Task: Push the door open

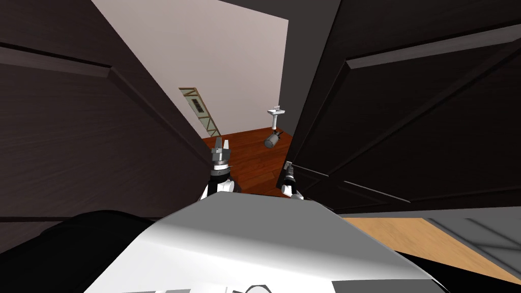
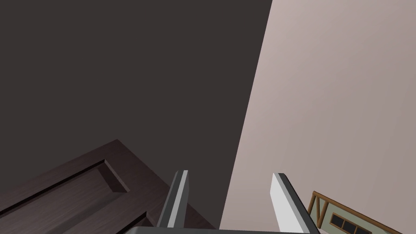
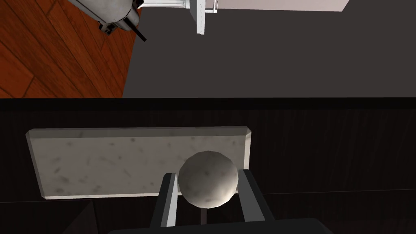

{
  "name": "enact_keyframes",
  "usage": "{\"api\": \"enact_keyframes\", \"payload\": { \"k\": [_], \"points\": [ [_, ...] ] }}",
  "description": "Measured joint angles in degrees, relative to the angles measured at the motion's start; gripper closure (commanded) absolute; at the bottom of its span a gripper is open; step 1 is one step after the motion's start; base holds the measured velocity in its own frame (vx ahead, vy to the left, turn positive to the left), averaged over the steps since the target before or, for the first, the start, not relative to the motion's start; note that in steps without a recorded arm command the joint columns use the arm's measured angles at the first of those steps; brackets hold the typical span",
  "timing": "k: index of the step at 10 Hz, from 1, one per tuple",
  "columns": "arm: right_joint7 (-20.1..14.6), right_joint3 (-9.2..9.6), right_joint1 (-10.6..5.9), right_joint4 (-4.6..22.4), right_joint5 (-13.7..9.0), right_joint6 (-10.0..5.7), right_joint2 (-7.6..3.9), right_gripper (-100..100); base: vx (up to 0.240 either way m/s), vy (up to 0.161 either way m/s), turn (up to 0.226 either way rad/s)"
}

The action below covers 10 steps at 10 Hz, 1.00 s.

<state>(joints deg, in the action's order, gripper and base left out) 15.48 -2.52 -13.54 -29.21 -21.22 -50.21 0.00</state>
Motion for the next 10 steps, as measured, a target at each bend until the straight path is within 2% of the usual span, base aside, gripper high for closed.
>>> {"api": "enact_keyframes", "payload": {
  "k": [2,3,4,5,8,10],
  "points": [
    [0.13,-0.18,0.49,-0.12,-0.31,-0.04,-0.21,100,0.115,0.039,-0.033],
    [0.51,-0.55,1.08,-0.90,-0.71,0.50,-0.43,100,0.184,0.040,-0.063],
    [0.66,-1.10,0.18,0.78,-1.22,-0.15,-0.74,100,0.181,0.026,-0.042],
    [0.36,-1.71,-1.57,3.75,-1.81,-1.64,-1.38,100,0.134,0.010,-0.018],
    [1.24,-2.24,-0.70,0.71,-2.16,-0.89,-1.63,100,0.068,0.004,-0.018],
    [1.91,-3.33,-0.81,1.81,-3.32,-1.24,-1.50,100,0.140,0.033,-0.051]
  ]
}}
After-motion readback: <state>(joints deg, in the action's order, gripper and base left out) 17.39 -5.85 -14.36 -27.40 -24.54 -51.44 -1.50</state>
